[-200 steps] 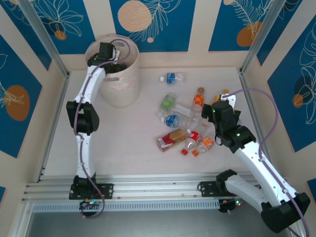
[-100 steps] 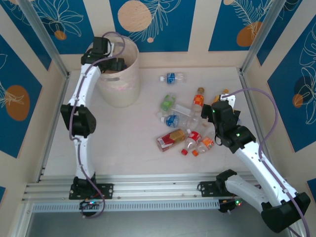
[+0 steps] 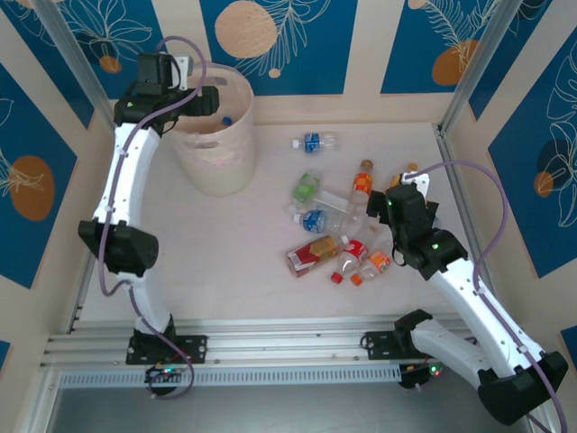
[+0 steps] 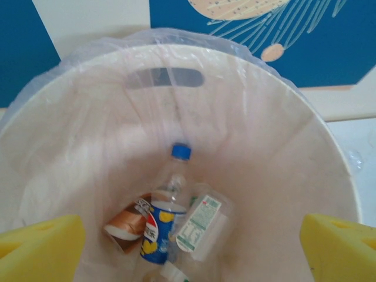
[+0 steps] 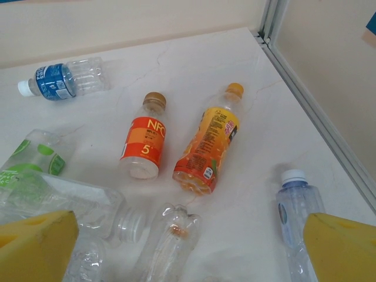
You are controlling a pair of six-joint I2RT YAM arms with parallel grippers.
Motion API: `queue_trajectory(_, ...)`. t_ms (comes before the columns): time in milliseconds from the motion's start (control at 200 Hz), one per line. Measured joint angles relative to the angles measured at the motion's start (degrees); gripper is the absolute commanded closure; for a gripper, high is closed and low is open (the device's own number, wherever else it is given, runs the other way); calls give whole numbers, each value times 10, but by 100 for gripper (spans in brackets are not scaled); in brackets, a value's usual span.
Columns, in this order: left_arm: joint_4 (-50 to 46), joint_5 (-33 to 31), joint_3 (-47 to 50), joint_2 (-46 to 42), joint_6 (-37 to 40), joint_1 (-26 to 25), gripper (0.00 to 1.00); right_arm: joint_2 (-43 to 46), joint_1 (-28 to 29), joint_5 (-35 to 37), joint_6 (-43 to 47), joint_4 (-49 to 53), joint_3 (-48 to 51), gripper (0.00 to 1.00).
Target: Put the plastic bottles in the bin
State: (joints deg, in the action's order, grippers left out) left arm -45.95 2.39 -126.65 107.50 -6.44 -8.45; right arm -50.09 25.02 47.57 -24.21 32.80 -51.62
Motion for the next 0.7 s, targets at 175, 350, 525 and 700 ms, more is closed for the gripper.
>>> queue_trajectory(175, 23, 17, 123, -92, -10, -19, 7, -23, 1, 0, -7, 10, -15, 1)
queue_trajectory(350, 38, -3, 220, -172, -5, -95, 7, -54, 1, 0, -20, 17, -28, 1)
queue_trajectory(525, 54, -49, 298, -237, -4, -193, 9, -97, -2, 0, -48, 37, -52, 1)
queue_trajectory(700, 79, -73, 365, -256, 2, -273, 11, -129, -32, -20, -81, 68, -78, 1)
